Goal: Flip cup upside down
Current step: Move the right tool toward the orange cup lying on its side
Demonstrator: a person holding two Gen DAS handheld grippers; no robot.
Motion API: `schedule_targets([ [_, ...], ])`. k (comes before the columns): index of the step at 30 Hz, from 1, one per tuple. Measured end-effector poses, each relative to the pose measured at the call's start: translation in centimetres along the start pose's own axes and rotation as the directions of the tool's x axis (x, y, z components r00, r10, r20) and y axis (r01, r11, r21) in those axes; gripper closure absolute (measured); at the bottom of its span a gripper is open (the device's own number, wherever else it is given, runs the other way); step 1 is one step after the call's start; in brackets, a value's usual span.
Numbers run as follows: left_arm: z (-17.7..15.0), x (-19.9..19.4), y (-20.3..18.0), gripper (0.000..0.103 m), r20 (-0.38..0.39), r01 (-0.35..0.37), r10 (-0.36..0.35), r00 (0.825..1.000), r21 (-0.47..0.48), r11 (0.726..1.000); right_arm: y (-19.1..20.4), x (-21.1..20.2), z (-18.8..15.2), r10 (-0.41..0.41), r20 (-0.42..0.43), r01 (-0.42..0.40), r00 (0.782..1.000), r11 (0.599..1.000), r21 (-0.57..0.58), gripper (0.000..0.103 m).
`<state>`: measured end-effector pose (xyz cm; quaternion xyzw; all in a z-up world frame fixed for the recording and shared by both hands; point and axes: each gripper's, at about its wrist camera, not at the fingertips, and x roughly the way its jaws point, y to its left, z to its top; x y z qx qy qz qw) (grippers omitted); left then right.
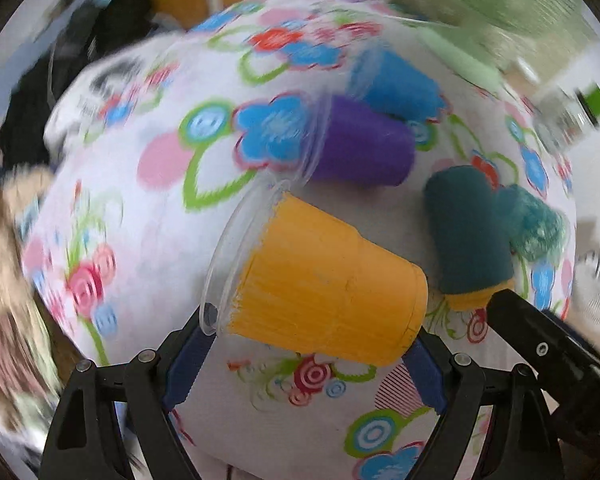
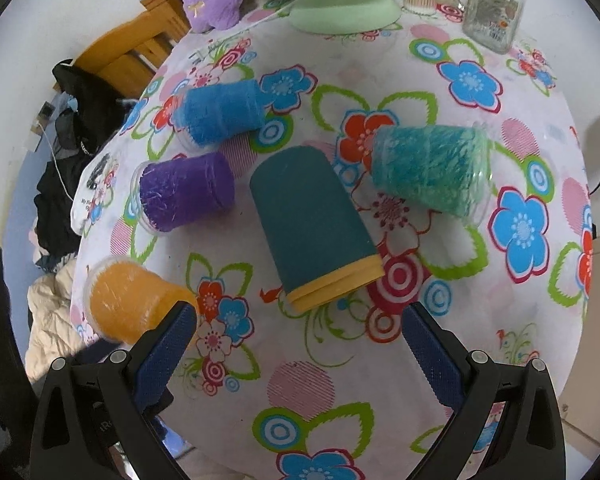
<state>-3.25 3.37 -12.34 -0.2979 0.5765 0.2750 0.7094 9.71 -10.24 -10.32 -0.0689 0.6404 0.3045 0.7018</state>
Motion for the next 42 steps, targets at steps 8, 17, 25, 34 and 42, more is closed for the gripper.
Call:
schedule_targets([
  [8, -1.3, 1.7, 0.4, 0.014, -0.048, 0.008, -0.012, 0.999, -0.095, 0.995, -0.1, 1.1, -0.5, -0.026, -0.023, 0.026, 0.999, 1.0, -0.005, 0.0],
  [17, -1.9, 3.3, 0.0, 0.012, -0.037, -0.026, 0.023, 0.999, -0.074, 0.997, -0.7, 2.5, -0.8, -0.045, -0.043, 0.045, 0.998, 0.999, 0.007, 0.0],
  [25, -2.8, 1.6, -0.4, 0.001, 0.009, -0.09, 0.09, 0.996, 0.024, 0.996, -0.8, 1.4, -1.1, -0.02, -0.025, 0.021, 0.999, 0.999, 0.032, 0.0],
  [34, -2.1, -3.7, -0.8, 0.0, 0.13, -0.143, 0.113, 0.985, 0.254, 0.956, -0.4, -2.6, -2.0, 0.005, 0.075, -0.018, 0.997, 0.986, 0.169, 0.0],
  [42, 1.2, -6.1, -0.5, 0.0, 0.209, -0.12, 0.013, 0.978, 0.512, 0.85, 1.5, -4.6, -3.2, -0.044, 0.176, -0.017, 0.983, 0.944, 0.33, 0.0],
])
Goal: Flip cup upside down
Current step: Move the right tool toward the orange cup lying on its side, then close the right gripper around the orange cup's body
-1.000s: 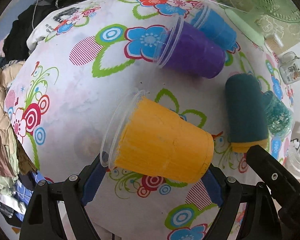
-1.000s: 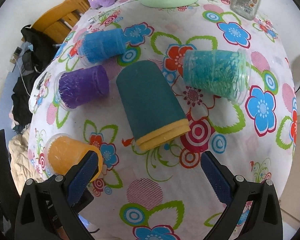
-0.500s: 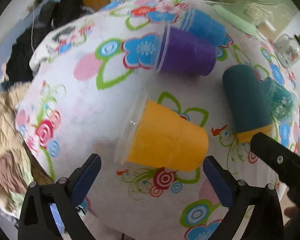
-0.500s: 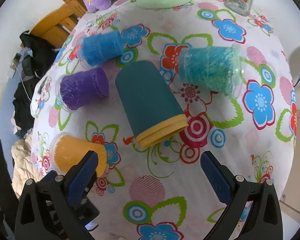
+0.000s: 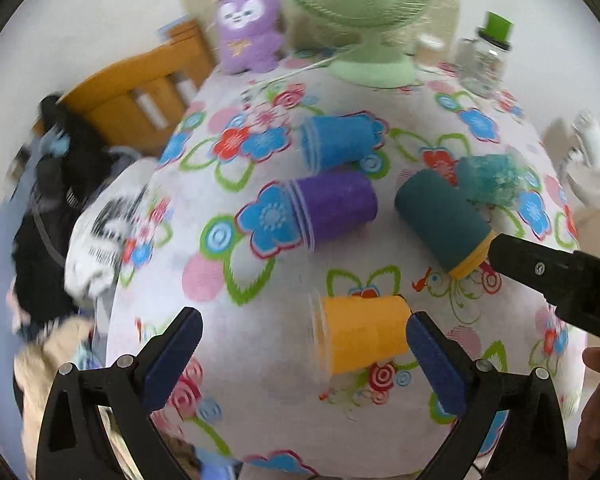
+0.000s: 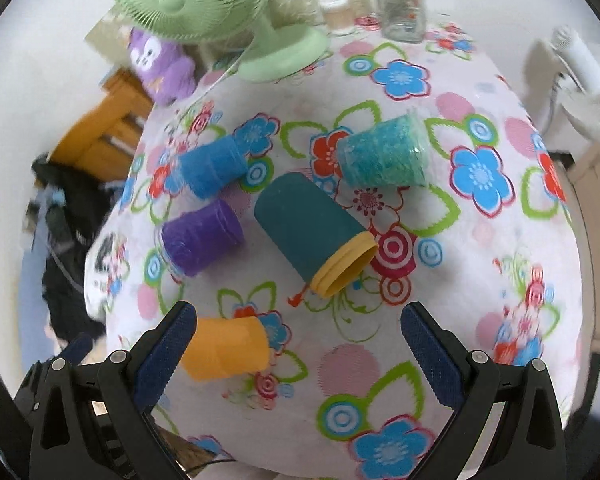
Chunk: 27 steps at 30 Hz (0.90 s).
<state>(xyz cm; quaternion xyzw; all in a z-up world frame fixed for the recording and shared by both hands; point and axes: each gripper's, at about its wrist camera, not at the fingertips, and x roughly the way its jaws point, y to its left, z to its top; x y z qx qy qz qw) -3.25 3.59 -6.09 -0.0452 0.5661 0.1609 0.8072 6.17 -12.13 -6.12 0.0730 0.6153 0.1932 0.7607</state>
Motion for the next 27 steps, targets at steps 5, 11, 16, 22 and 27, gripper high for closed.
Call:
schedule_targets([
  [5, 1.1, 0.6, 1.4, 0.0, 0.009, 0.051, -0.053, 0.999, 0.158, 0.986, 0.7, -0.1, -1.9, -0.044, 0.037, 0.036, 0.998, 0.982, 0.185, 0.0],
  [11, 2.3, 2.2, 2.6, 0.0, 0.001, 0.113, -0.119, 0.993, 0.313, 0.943, 1.4, 1.9, -4.2, -0.074, 0.029, 0.057, 0.997, 0.92, 0.388, 0.0],
  [16, 3.2, 3.6, 3.1, 0.0, -0.005, 0.14, -0.149, 0.989, 0.364, 0.921, 2.1, 3.4, -5.5, -0.107, 0.052, 0.065, 0.993, 0.857, 0.512, 0.001],
  [22, 3.6, 5.4, 3.3, 0.0, -0.035, 0.165, -0.165, 0.986, 0.404, 0.9, 2.1, 5.6, -6.5, -0.109, 0.04, 0.059, 0.993, 0.769, 0.636, 0.005],
  [27, 3.5, 6.5, 3.3, 0.0, -0.065, 0.187, -0.177, 0.982, 0.426, 0.885, 2.0, 7.4, -7.1, -0.091, 0.017, 0.052, 0.996, 0.707, 0.706, 0.01],
])
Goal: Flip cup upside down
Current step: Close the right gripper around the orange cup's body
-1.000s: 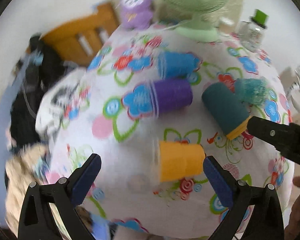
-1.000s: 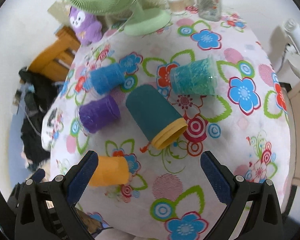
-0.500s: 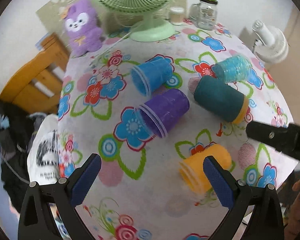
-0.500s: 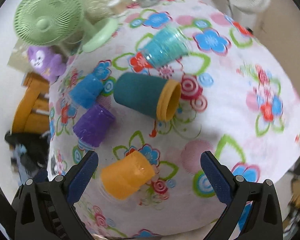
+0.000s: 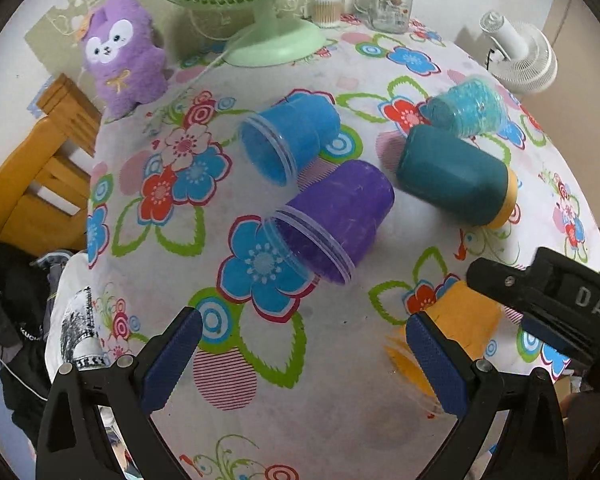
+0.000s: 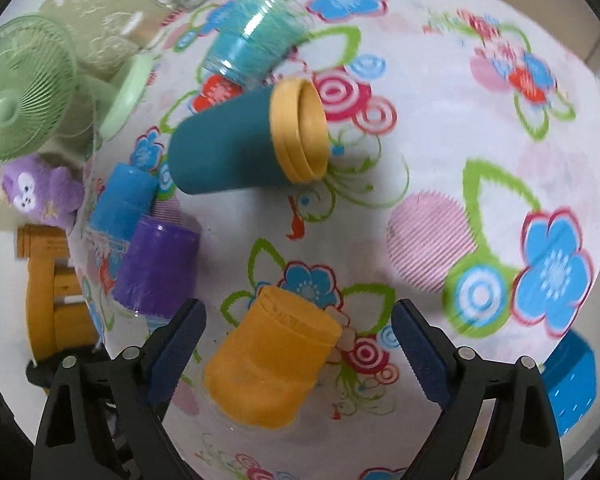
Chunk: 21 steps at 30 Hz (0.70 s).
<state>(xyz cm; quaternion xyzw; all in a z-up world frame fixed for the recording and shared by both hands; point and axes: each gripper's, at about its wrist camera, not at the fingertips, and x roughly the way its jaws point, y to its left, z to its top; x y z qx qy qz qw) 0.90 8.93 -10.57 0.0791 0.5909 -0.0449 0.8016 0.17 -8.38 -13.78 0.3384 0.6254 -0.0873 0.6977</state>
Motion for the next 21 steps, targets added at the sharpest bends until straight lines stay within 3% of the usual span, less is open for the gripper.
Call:
schedule_targets([
  [5, -0.2, 1.0, -0.1, 0.0, -0.023, 0.017, -0.017, 1.0, 0.025, 1.0, -0.2, 1.7, -0.5, 0.009, -0.043, -0.007, 0.999, 0.998, 0.061, 0.021],
  [11, -0.2, 1.8, 0.0, 0.0, -0.042, 0.036, -0.035, 0.998, 0.024, 0.999, -0.1, 3.2, -0.6, 0.02, -0.09, -0.012, 0.996, 0.995, 0.098, 0.024],
  [17, -0.2, 2.2, 0.3, 0.0, -0.048, 0.044, -0.043, 0.998, 0.013, 0.999, 0.3, 3.2, -0.5, 0.017, -0.09, -0.011, 0.996, 0.998, 0.068, 0.042],
  [21, -0.4, 2.3, 0.1, 0.0, -0.053, 0.041, -0.04, 0.998, 0.014, 0.999, 0.4, 3.1, -0.9, 0.019, -0.097, -0.015, 0.995, 0.999, 0.048, 0.046],
])
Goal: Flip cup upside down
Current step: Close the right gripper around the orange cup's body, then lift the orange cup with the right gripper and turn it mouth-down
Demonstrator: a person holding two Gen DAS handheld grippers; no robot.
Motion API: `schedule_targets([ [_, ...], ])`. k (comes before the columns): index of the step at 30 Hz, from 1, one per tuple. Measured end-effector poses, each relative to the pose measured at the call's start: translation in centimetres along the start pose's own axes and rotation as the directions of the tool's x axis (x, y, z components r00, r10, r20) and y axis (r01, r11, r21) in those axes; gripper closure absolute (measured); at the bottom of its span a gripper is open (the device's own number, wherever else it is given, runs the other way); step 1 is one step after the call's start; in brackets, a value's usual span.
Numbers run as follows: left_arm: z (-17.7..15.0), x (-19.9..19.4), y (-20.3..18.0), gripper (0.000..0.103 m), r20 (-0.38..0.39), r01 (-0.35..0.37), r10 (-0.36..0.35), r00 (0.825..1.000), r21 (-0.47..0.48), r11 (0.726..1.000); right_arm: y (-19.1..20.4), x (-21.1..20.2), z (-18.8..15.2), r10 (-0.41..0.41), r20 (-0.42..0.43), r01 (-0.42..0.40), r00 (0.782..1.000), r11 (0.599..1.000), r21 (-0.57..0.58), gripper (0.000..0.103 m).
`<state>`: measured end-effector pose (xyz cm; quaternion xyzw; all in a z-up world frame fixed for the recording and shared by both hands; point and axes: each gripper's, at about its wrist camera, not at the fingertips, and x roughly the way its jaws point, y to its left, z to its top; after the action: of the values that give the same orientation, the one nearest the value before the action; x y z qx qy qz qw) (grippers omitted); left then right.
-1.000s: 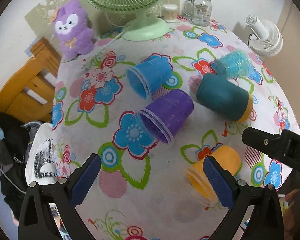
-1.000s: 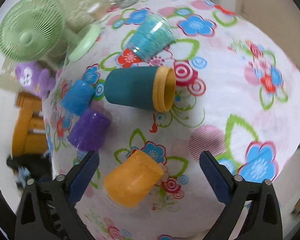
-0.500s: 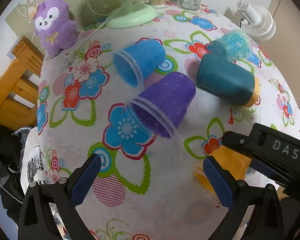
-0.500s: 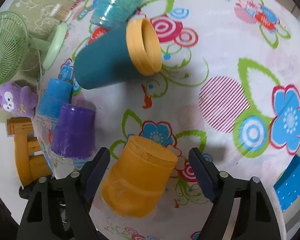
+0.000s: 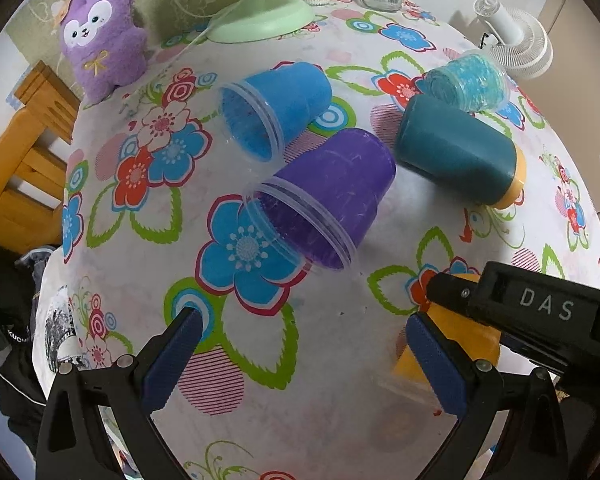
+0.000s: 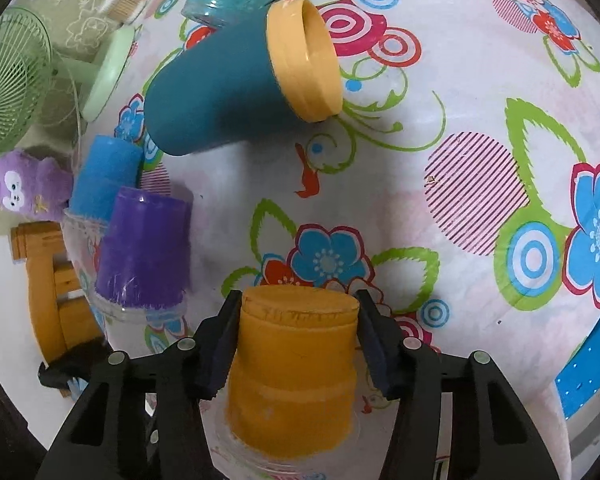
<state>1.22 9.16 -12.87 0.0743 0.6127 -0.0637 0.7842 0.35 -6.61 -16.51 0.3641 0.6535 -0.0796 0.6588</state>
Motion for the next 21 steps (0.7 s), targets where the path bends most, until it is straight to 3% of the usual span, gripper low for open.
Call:
schedule_targets([
  [11, -0.4, -1.7, -1.0, 0.0, 0.021, 0.031, -0.03, 0.999, -0.01, 0.999, 0.7, -3.1, -0.5, -0.016, 0.127, 0.035, 0.992, 0.989, -0.144, 0.046],
  [16, -0.5, -3.4, -1.2, 0.0, 0.055, 0.034, -0.031, 0.998, -0.063, 0.997, 1.8, -5.2, -0.2, -0.004, 0.171, 0.049, 0.985, 0.965, -0.258, 0.046],
  [21, -0.6, -5.3, -1.7, 0.0, 0.083, 0.032, -0.021, 0.996, -0.137, 0.99, 2.7, -7.8, 0.1, 0.022, 0.211, 0.065, 0.977, 0.916, -0.397, 0.046],
])
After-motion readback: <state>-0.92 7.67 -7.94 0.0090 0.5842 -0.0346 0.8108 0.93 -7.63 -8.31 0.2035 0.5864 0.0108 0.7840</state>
